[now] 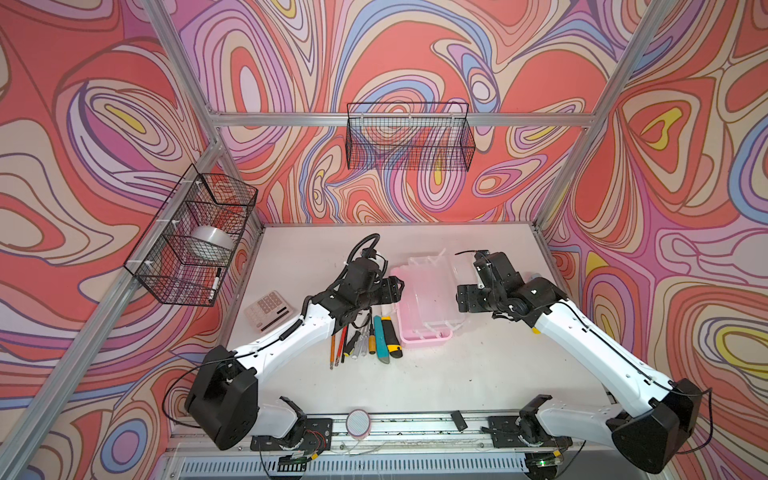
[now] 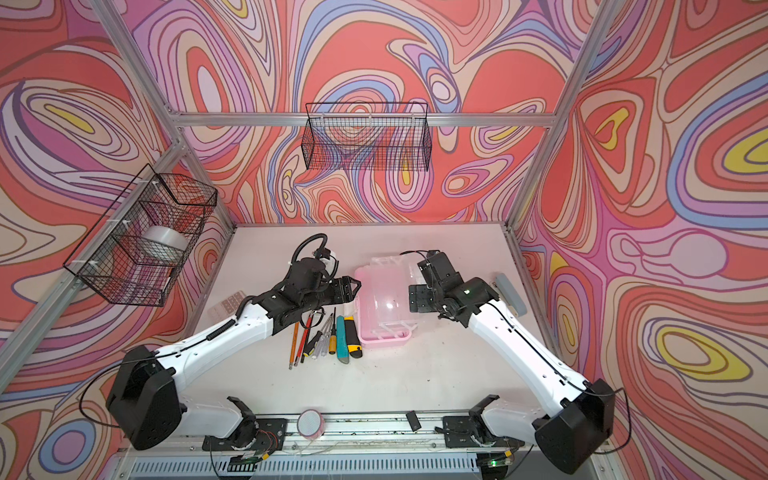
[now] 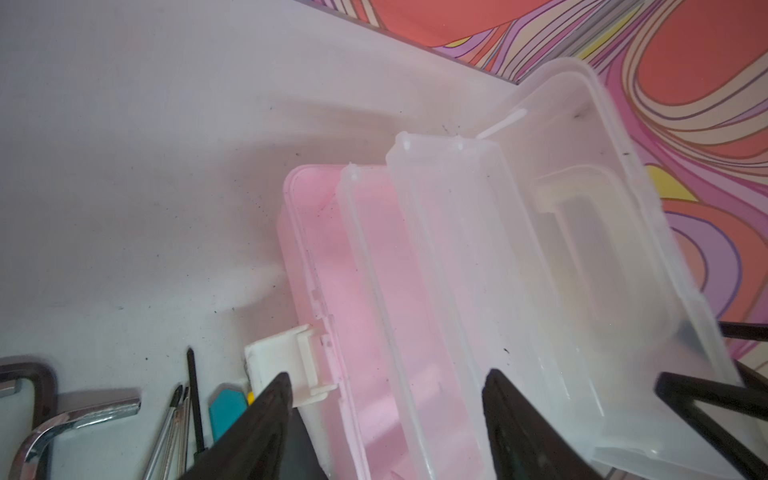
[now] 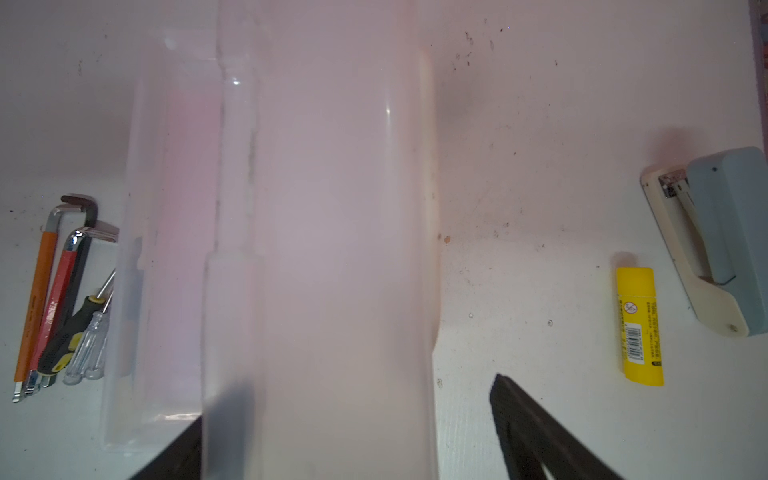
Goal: Pack the tool kit
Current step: 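Lay the lid flat open and withdraw the right gripper while left hovers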
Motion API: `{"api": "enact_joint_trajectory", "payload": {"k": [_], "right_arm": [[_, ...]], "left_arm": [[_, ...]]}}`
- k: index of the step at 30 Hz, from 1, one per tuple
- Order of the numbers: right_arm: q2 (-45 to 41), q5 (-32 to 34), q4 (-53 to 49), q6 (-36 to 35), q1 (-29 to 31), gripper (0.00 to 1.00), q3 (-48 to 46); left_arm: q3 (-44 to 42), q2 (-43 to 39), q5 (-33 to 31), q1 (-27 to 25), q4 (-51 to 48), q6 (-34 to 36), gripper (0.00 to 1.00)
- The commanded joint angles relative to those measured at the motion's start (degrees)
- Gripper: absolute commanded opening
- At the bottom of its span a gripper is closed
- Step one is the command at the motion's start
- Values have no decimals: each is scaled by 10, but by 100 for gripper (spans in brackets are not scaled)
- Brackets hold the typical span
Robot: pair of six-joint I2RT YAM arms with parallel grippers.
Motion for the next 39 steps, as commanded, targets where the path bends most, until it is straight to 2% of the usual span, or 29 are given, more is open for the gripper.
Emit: {"api": "enact_joint_trajectory", "payload": {"k": [1, 5, 15, 19, 23, 27, 39], "right_arm": [[6, -7, 19, 10, 1, 92, -9], [8, -12, 27, 15, 1, 91, -10], [18, -5, 26, 17, -7, 91, -24], [14, -7, 22, 20, -41, 91, -43], [20, 49, -9, 32, -105, 92, -55], [4, 56, 1, 28, -160, 92, -83], [13, 65, 9, 5, -165, 92, -36]], "left_arm": [[5, 47, -25, 5, -26, 14, 66], [9, 86, -8, 20, -2, 8, 61], [42, 164, 36, 27, 39, 9, 62], [58, 188, 41, 27, 43, 5, 62], [61, 196, 49, 29, 55, -1, 62], [68, 204, 54, 30, 54, 3, 62], [93, 203, 60, 30, 42, 12, 64]]}}
